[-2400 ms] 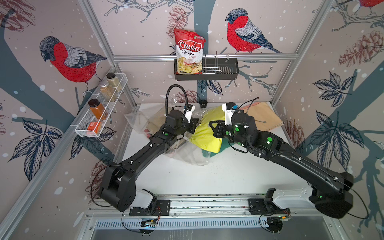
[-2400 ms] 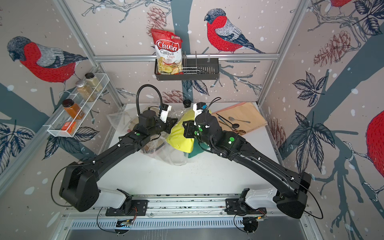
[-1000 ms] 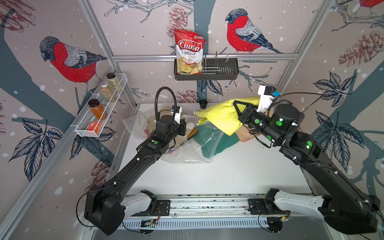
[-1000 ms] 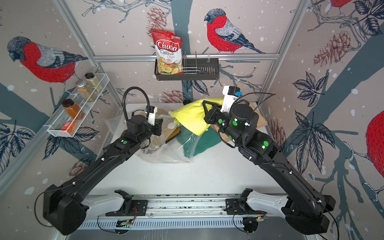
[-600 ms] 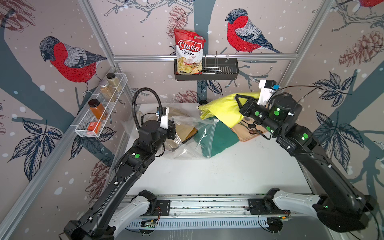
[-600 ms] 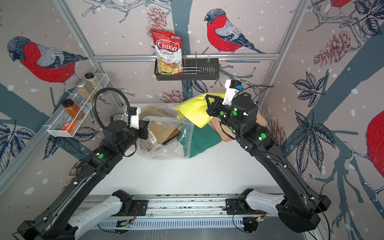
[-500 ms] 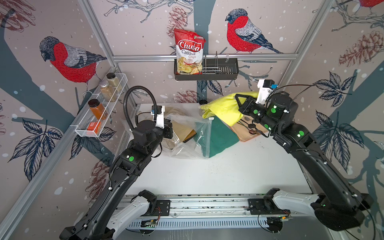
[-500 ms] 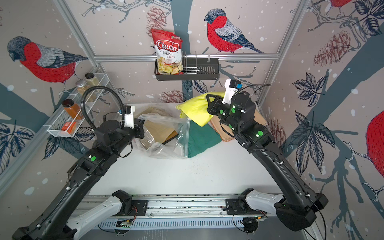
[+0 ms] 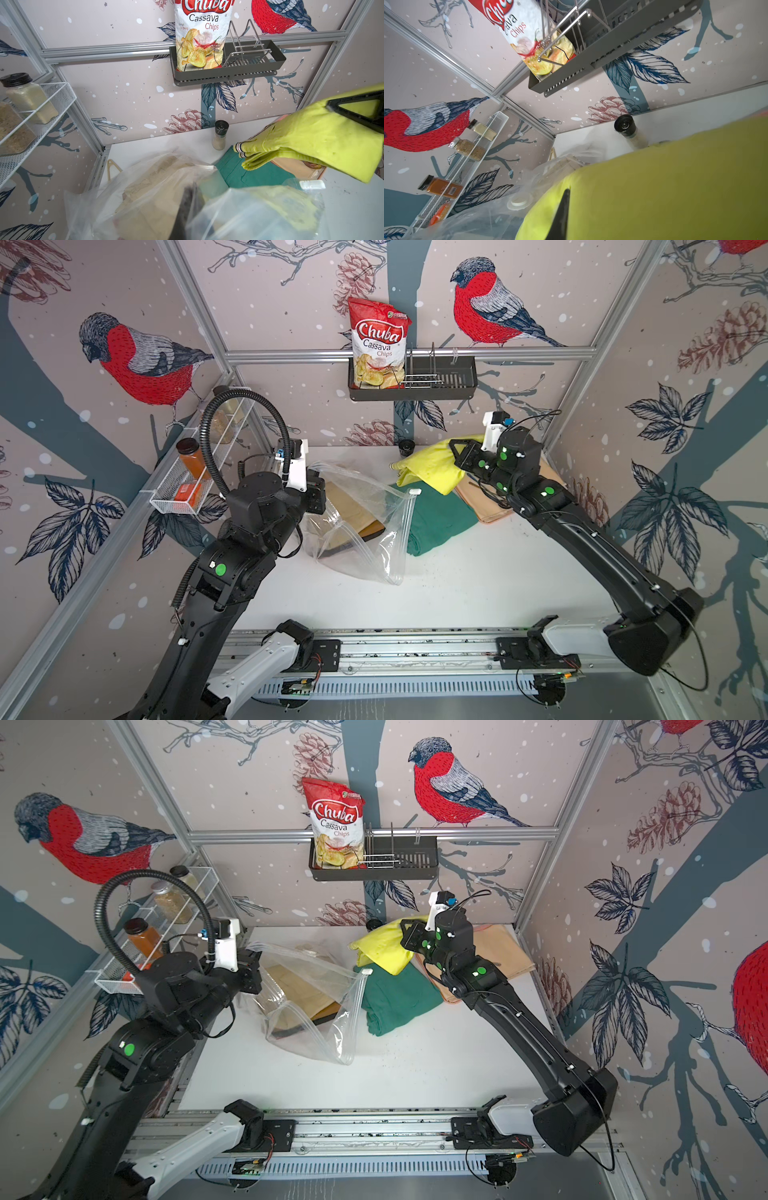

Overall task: Take the trousers out of the vacuum bag
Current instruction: Place the trousers at the center of the board.

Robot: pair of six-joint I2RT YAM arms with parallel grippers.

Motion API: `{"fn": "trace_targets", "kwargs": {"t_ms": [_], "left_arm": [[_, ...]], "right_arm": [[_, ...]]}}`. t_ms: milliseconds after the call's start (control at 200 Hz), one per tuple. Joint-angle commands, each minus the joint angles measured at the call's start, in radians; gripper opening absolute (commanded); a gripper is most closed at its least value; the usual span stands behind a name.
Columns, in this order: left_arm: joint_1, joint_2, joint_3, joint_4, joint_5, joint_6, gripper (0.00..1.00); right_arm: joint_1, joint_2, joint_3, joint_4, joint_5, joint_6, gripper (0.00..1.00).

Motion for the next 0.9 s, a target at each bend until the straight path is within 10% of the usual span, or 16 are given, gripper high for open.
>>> {"fn": "trace_targets", "kwargs": {"t_ms": [0,895], "left_arm": [[0.000,-0.023,0.019,0.104,-0.054,0.022,0.00],[0.001,-0.054,-0.001,0.078,-0.086,0.040,0.00]], "right_arm": [[-0.007,0.035,-0.012,0.211,-0.003,0.004,0.00],[-0.035,0.415,0.082,0.387,-0.071,0.045,0.00]]}}
